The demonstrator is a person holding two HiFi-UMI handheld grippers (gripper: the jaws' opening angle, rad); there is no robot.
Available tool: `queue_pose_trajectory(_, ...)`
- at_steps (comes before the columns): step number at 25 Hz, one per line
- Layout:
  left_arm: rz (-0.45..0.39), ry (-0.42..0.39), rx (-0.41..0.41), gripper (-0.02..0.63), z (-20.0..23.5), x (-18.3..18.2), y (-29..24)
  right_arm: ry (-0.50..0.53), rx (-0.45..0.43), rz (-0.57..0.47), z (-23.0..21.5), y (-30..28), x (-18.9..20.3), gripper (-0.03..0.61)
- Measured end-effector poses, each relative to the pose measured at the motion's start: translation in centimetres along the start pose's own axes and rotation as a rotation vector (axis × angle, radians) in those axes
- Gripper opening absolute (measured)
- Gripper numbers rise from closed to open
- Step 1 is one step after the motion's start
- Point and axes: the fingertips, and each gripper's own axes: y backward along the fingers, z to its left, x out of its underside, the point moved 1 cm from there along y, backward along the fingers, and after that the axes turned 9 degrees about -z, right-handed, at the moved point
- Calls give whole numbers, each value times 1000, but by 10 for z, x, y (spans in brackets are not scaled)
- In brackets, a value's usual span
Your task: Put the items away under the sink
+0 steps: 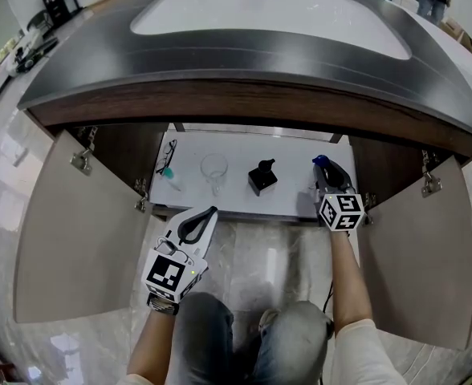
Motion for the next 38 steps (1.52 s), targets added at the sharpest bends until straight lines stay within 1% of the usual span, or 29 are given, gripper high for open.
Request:
queue_pose_trajectory(3,-3,4,4,3,-3,0,-1,26,-6,6,3,1,1,86)
queue_pose_trajectory(5,-13,-1,8,3,-4,-3,-3,20,-1,8,4,2,2,88)
queue_pose_trajectory(9,-2,-6,9,3,-4,-5,-2,29,9,33,2,8,5,127)
queue_pose_trajectory(13,-24,-4,7,3,-5,-11,-3,40,18,53,1,18,5,167)
queue_pose_trajectory(20,-51,-5,9,3,-7,-24,-3,54,49,70,10,45,-5,184)
queue_pose_trajectory(24,-73,-15,12,3,-6,-38,-4,72,80,51,20,63,-26,184)
queue_pose_trajectory(28,-82,-13,9,3,-4,-52,-6,96,42,63,48,79,-55,181)
queue_pose_trajectory(31,-82,-15,19,3,-9,-61,-7,114,0,76,73,94,-78,144)
queue_pose_trajectory(35,-96,-33,42,3,-15,-78,-6,99,-37,66,100,111,-114,81)
queue_pose_trajectory(38,-100,-42,57,3,-20,-88,-5,103,-61,73,119,126,-138,75)
